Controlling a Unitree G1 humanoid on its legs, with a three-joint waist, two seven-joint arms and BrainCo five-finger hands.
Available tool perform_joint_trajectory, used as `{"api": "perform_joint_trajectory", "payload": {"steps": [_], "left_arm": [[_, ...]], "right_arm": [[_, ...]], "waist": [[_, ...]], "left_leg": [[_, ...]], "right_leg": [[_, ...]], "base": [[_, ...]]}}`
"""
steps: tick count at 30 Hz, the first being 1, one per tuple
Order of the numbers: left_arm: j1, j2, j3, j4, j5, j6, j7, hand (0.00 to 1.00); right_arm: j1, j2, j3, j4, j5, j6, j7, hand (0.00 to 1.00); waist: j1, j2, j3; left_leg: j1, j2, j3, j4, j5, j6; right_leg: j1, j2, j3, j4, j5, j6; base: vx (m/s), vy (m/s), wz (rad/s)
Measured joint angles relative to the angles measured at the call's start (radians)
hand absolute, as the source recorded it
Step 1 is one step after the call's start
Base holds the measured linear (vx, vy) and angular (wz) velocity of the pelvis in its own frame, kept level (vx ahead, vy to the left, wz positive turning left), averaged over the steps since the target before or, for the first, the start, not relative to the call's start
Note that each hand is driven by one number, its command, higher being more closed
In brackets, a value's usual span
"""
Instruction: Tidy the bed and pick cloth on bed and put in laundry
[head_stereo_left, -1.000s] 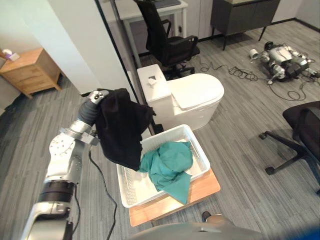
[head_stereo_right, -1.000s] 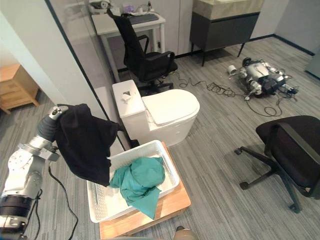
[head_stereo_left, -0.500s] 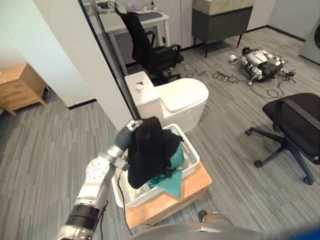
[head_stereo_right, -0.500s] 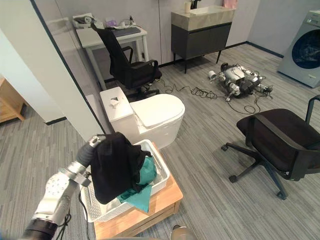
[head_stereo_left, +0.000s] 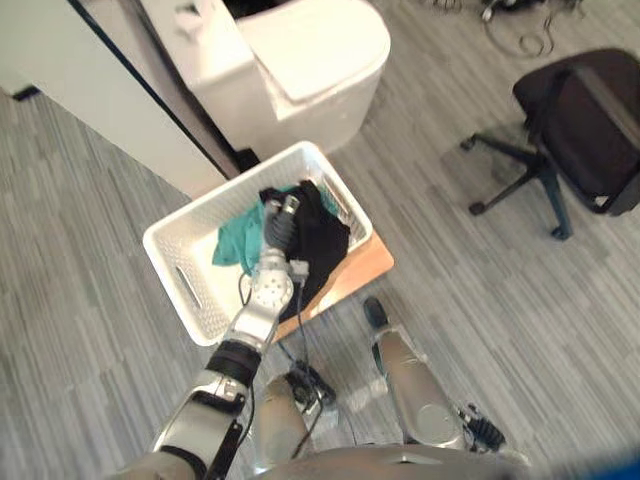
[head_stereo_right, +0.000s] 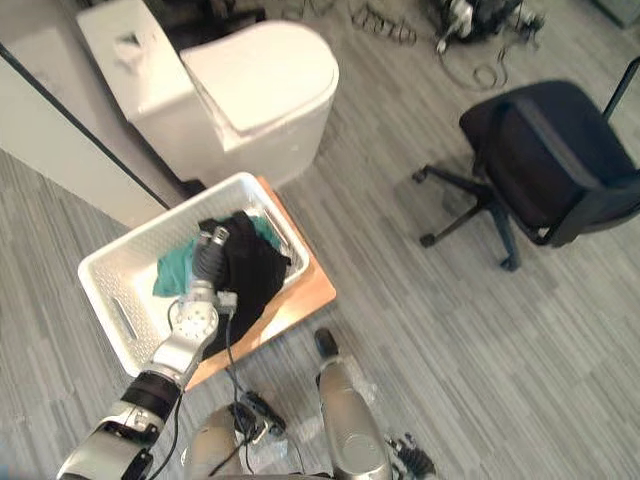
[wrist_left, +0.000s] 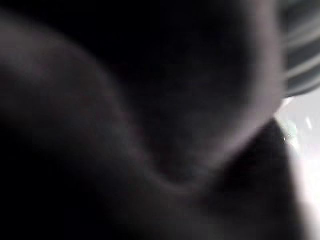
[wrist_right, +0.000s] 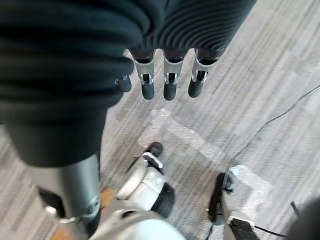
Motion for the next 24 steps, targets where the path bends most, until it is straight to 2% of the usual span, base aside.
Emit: {"api": "perform_joint_trajectory", "payload": {"steps": [3, 4, 6, 7, 10, 11, 15, 16, 20, 24], "left_arm": [[-0.059, 0.004, 0.024, 0.0, 0.007, 0.006, 0.058, 1.0], [-0.077, 0.008, 0.025, -0.001, 0.049, 0.013, 0.09, 1.0], [-0.095, 0.011, 0.027, -0.002, 0.071, 0.028, 0.109, 1.0], [-0.109, 0.015, 0.029, -0.003, 0.073, 0.064, 0.125, 1.0], [-0.121, 0.024, 0.033, -0.003, 0.082, 0.114, 0.136, 1.0], [-0.125, 0.026, 0.04, -0.003, 0.101, 0.146, 0.145, 1.0], [-0.125, 0.026, 0.069, -0.003, 0.169, 0.224, 0.146, 1.0], [-0.126, 0.027, 0.076, -0.003, 0.184, 0.249, 0.146, 0.0], [-0.12, 0.028, 0.109, 0.007, 0.259, 0.333, 0.13, 0.0], [-0.103, 0.025, 0.146, 0.081, 0.247, 0.355, 0.088, 0.0]], "right_arm": [[-0.002, -0.003, 0.036, -0.035, 0.012, -0.028, 0.014, 0.0], [-0.002, -0.008, 0.052, -0.042, 0.013, -0.039, 0.015, 0.0], [-0.004, -0.01, 0.082, -0.049, 0.02, -0.048, 0.015, 0.0], [-0.007, -0.015, 0.102, -0.051, 0.021, -0.062, 0.013, 0.0], [-0.007, -0.022, 0.127, -0.052, 0.022, -0.08, 0.01, 0.0], [-0.007, -0.022, 0.129, -0.052, 0.022, -0.091, 0.005, 0.0], [-0.007, -0.029, 0.15, -0.054, 0.021, -0.127, -0.004, 0.0], [-0.007, -0.033, 0.155, -0.061, 0.019, -0.135, -0.004, 0.0], [-0.007, -0.042, 0.16, -0.071, 0.017, -0.158, -0.005, 0.0], [-0.007, -0.043, 0.159, -0.082, -0.001, -0.162, -0.016, 0.0]], "waist": [[0.004, -0.004, 0.022], [0.005, -0.008, 0.033], [0.005, -0.012, 0.047], [0.004, -0.013, 0.062], [0.004, -0.013, 0.062], [0.005, -0.012, 0.063], [0.003, -0.005, 0.067], [0.003, -0.002, 0.076], [0.005, 0.003, 0.091], [0.003, 0.003, 0.092]], "left_leg": [[-0.069, 0.017, -0.022, 0.048, -0.01, 0.009], [-0.09, 0.023, -0.025, 0.063, -0.014, 0.012], [-0.107, 0.027, -0.026, 0.075, -0.021, 0.008], [-0.11, 0.028, -0.024, 0.081, -0.024, 0.009], [-0.118, 0.028, -0.018, 0.082, -0.025, 0.011], [-0.121, 0.028, -0.017, 0.082, -0.022, 0.017], [-0.13, 0.029, -0.013, 0.079, -0.02, 0.019], [-0.129, 0.028, -0.013, 0.077, -0.02, 0.02], [-0.12, 0.011, -0.003, 0.051, -0.009, 0.022], [-0.093, 0.004, 0.015, 0.033, -0.006, 0.019]], "right_leg": [[-0.058, 0.005, -0.012, 0.032, -0.001, -0.002], [-0.076, 0.006, -0.014, 0.036, 0.0, -0.003], [-0.09, 0.006, -0.013, 0.036, 0.004, -0.002], [-0.092, 0.006, -0.012, 0.032, 0.008, -0.004], [-0.1, 0.003, -0.012, 0.023, 0.013, -0.008], [-0.104, 0.003, -0.012, 0.02, 0.018, -0.005], [-0.115, 0.003, -0.016, 0.019, 0.021, -0.003], [-0.115, 0.002, -0.018, 0.021, 0.021, -0.003], [-0.119, -0.011, -0.026, 0.024, 0.021, -0.003], [-0.11, -0.014, -0.026, 0.025, 0.021, -0.003]], "base": [[-0.1, -0.053, 0.07], [-0.09, -0.036, 0.05], [-0.07, -0.008, -0.03], [-0.05, 0.011, -0.08], [0.0, 0.019, -0.08], [0.03, 0.012, -0.08], [0.07, 0.007, -0.02], [0.07, 0.007, 0.0], [0.06, -0.012, 0.03], [0.04, -0.037, -0.07]]}}
